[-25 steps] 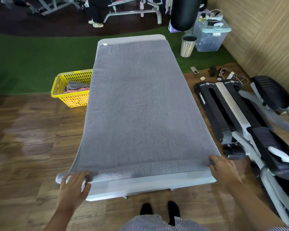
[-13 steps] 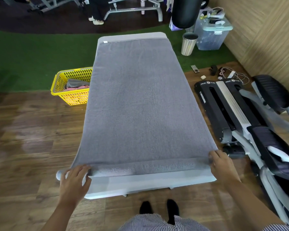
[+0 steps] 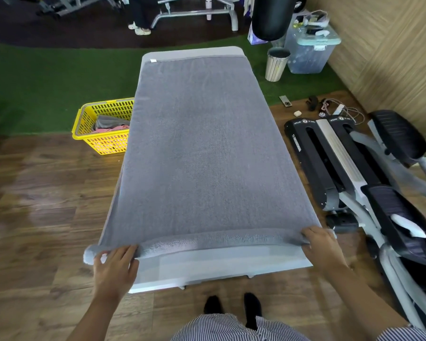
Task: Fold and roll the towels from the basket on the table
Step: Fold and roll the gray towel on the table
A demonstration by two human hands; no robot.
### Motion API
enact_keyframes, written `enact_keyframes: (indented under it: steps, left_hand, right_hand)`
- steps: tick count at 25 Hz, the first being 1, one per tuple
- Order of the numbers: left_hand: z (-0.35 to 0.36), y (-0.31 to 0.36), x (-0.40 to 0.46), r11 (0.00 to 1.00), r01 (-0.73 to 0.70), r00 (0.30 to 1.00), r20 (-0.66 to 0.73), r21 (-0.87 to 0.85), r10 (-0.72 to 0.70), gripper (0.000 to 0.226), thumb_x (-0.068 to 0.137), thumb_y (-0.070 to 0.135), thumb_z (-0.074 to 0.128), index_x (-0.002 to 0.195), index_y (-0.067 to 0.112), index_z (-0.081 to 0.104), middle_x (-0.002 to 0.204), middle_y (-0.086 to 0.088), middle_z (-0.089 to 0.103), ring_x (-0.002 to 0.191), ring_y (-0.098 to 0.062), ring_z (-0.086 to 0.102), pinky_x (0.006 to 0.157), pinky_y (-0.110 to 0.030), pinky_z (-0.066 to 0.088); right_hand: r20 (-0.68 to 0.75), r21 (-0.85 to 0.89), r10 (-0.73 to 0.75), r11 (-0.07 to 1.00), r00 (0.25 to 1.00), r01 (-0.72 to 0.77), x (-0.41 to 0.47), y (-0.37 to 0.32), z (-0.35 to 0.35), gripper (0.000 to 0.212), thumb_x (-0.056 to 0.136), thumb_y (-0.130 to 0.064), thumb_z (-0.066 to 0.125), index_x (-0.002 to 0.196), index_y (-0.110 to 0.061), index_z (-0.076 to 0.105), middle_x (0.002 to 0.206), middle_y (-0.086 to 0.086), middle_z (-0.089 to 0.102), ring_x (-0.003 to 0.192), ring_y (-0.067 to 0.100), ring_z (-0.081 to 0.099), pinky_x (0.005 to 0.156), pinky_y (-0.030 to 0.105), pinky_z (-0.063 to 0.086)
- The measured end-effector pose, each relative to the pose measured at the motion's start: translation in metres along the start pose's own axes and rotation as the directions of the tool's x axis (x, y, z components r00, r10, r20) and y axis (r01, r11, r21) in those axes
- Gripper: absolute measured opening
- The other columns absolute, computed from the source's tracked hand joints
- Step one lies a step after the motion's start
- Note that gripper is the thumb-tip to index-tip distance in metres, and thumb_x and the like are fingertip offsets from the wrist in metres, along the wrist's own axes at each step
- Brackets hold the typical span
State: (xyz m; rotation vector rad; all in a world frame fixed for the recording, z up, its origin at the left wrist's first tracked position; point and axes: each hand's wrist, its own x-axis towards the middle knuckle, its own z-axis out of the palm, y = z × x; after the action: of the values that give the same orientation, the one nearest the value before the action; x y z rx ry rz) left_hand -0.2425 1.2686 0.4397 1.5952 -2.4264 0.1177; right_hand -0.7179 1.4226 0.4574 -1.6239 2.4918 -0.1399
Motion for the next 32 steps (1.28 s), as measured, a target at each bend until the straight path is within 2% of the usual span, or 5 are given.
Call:
enact_keyframes:
  steps: [5,11,16,24,32]
  left_hand:
    - [-0.001,-0.012,0.003,0.999,-0.048,0.999,0.001,0.008,0.048,0.039,0.081,0.026,0.036,0.100,0.014,0.067,0.093,-0.001,0.067,0.081,-0.024,0.065,0.082,-0.049,0.037]
    - [-0.001,0.000,0.011,1.000,-0.029,0.999,0.035,-0.011,0.030,0.042,0.084,0.023,0.034,0.105,0.013,0.069,0.099,0.001,0.069,0.089,-0.022,0.066,0.094,-0.046,0.035]
    - [0.011,-0.003,0.010,0.998,-0.007,0.999,0.041,-0.059,0.009,0.043,0.085,0.022,0.034,0.106,0.011,0.070,0.102,-0.002,0.068,0.100,-0.015,0.049,0.106,-0.046,0.024]
    - [0.000,0.003,0.013,0.995,-0.104,0.993,0.047,0.002,0.104,0.037,0.080,0.029,0.036,0.083,0.016,0.071,0.076,0.004,0.065,0.071,-0.023,0.066,0.077,-0.049,0.039]
    - [-0.002,0.010,0.013,0.994,-0.104,0.994,0.036,-0.021,0.104,0.040,0.079,0.021,0.037,0.107,0.016,0.065,0.103,-0.001,0.068,0.091,-0.025,0.065,0.090,-0.048,0.041]
  right_hand:
    - [0.115,-0.029,0.086,0.996,0.990,-0.083,0.010,-0.002,-0.011,0.024,0.070,-0.001,0.060,0.091,-0.010,0.069,0.088,0.006,0.065,0.092,0.028,0.058,0.096,0.040,0.040]
    - [0.006,0.099,0.015,0.995,1.000,-0.015,0.005,-0.003,-0.003,0.039,0.059,0.019,0.065,0.086,-0.009,0.066,0.084,0.005,0.063,0.072,0.029,0.062,0.059,0.033,0.048]
    - [0.068,0.174,0.103,0.978,0.992,-0.114,-0.003,-0.009,-0.005,0.048,0.076,0.008,0.058,0.121,-0.008,0.059,0.121,0.004,0.059,0.120,0.029,0.050,0.089,0.037,0.048]
    - [0.131,0.073,0.061,0.995,0.989,-0.071,0.011,-0.001,-0.005,0.030,0.069,0.008,0.056,0.089,-0.009,0.070,0.085,0.006,0.067,0.082,0.030,0.062,0.074,0.035,0.049]
    - [0.032,0.070,-0.034,0.997,0.999,0.031,0.014,-0.005,-0.008,0.045,0.070,0.017,0.055,0.108,-0.005,0.063,0.105,0.010,0.061,0.103,0.033,0.056,0.095,0.042,0.043]
